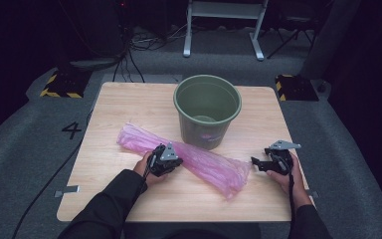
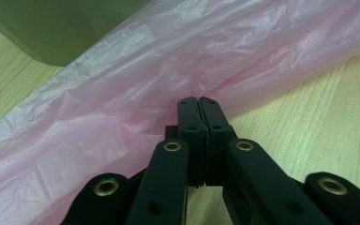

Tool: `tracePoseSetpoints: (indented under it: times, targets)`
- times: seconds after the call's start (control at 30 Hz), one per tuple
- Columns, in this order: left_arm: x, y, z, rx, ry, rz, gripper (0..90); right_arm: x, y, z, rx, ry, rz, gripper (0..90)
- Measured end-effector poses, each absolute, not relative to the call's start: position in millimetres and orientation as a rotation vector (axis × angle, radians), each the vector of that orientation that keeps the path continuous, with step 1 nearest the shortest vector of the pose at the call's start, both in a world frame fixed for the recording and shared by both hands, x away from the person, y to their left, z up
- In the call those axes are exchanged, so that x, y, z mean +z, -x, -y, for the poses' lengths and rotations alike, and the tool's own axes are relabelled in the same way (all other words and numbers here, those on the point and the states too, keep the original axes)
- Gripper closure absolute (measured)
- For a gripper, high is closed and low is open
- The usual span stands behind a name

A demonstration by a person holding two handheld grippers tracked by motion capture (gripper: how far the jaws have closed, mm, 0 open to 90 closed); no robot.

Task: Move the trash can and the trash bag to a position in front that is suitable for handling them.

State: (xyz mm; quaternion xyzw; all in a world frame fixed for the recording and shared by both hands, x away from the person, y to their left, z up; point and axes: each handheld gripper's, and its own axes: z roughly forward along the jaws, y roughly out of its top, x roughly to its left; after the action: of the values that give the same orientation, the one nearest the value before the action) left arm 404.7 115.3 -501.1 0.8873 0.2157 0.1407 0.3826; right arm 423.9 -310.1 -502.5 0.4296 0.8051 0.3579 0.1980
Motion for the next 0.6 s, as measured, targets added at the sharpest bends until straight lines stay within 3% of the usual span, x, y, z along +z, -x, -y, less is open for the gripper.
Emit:
tracePoseSetpoints:
  times: [0.6]
  targets:
    - [-500.0,-400.7,-115.7,0.366,-2.266,-0.527,88.7,-502.5,-423.9,310.2,1.006,-1.198,-2.257,25.5]
